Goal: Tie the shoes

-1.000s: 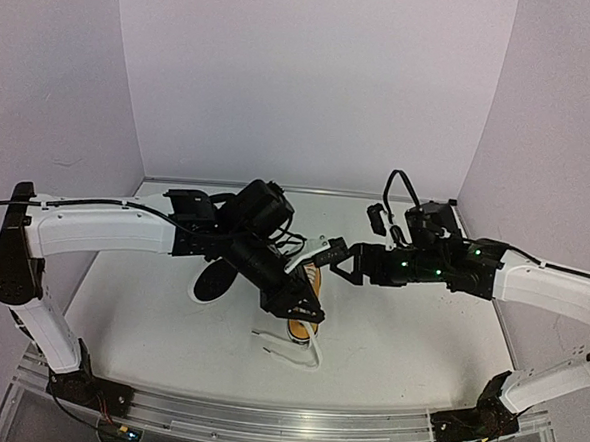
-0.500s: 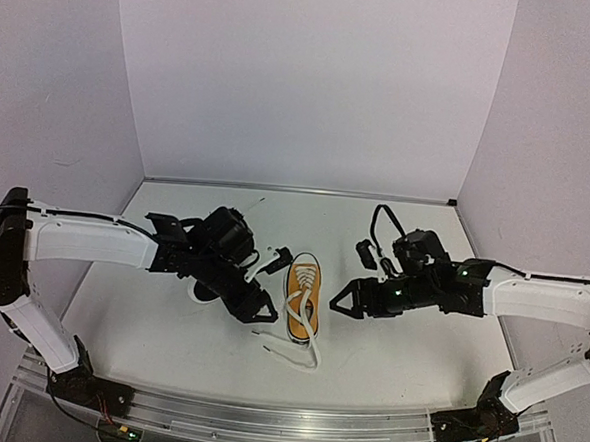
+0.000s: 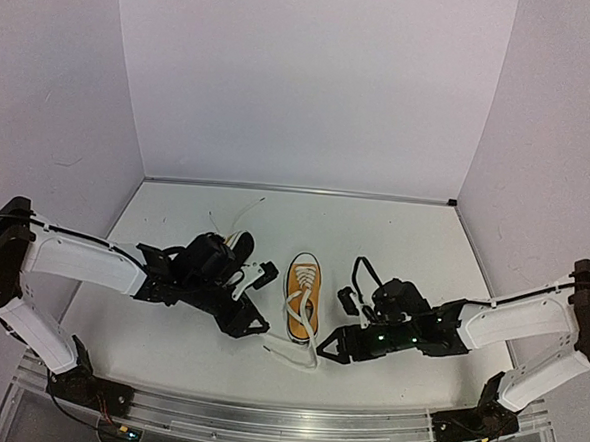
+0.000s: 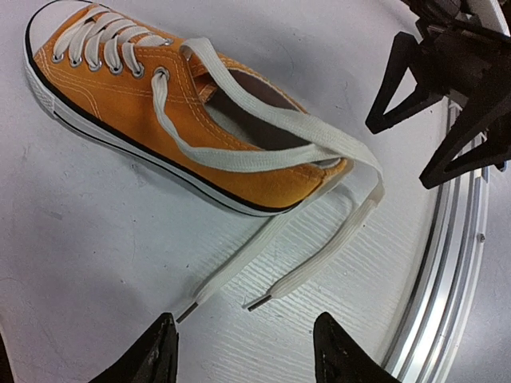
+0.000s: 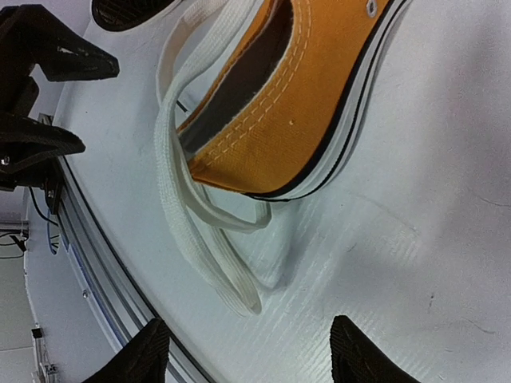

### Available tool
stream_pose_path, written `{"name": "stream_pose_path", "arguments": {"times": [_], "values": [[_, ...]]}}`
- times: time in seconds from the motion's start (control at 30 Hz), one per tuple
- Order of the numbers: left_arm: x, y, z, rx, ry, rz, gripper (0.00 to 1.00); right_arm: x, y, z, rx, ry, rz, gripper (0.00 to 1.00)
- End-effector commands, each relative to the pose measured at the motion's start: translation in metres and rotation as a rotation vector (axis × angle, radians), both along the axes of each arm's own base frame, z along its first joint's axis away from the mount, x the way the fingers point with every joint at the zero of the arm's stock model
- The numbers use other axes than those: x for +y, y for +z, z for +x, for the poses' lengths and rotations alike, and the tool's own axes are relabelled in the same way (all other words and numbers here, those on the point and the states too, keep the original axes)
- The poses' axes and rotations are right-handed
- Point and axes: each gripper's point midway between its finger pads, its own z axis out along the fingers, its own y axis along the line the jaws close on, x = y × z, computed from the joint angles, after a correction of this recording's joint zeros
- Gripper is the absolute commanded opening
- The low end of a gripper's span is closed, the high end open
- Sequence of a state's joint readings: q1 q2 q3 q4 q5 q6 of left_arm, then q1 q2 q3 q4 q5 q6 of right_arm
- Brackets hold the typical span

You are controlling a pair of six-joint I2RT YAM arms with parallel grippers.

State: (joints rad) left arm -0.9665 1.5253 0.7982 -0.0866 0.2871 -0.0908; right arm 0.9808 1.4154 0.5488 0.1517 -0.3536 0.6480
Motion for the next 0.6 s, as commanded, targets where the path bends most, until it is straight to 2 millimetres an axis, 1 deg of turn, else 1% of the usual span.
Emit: {"name": "stream_pose_path", "arguments": {"times": [0.0, 0.07, 0.17, 0.23, 0.27, 0.33, 0.47, 0.53, 0.57], "values": [[-0.009, 0.013, 0.004, -0.156, -0.086, -0.100, 0.55, 0.017, 0.014, 0.009, -0.044, -0.023, 0.083, 0.65], [-0.012, 0.010, -0.014, -0.197, -0.197, -0.113, 0.55, 0.017, 0.023, 0.010, -0.058, -0.032, 0.101, 0.65], [-0.015, -0.008, -0.040, -0.239, -0.317, -0.031, 0.53, 0.014, 0.040, 0.014, -0.091, -0.053, 0.122, 0.66], [-0.016, -0.017, -0.051, -0.265, -0.362, 0.008, 0.51, 0.011, 0.052, 0.016, -0.115, -0.071, 0.135, 0.67], [-0.017, -0.020, -0.055, -0.272, -0.376, 0.018, 0.51, 0.009, 0.057, 0.017, -0.124, -0.078, 0.139, 0.67], [-0.020, -0.023, -0.055, -0.292, -0.386, 0.037, 0.50, 0.005, 0.066, 0.019, -0.143, -0.096, 0.139, 0.67], [-0.035, -0.025, -0.057, -0.303, -0.432, 0.050, 0.49, -0.003, 0.088, 0.024, -0.183, -0.138, 0.155, 0.68], [-0.042, -0.034, -0.059, -0.299, -0.462, 0.074, 0.48, -0.009, 0.096, 0.026, -0.194, -0.165, 0.155, 0.68], [-0.044, -0.038, -0.059, -0.302, -0.477, 0.096, 0.48, -0.012, 0.102, 0.027, -0.205, -0.181, 0.162, 0.68]]}}
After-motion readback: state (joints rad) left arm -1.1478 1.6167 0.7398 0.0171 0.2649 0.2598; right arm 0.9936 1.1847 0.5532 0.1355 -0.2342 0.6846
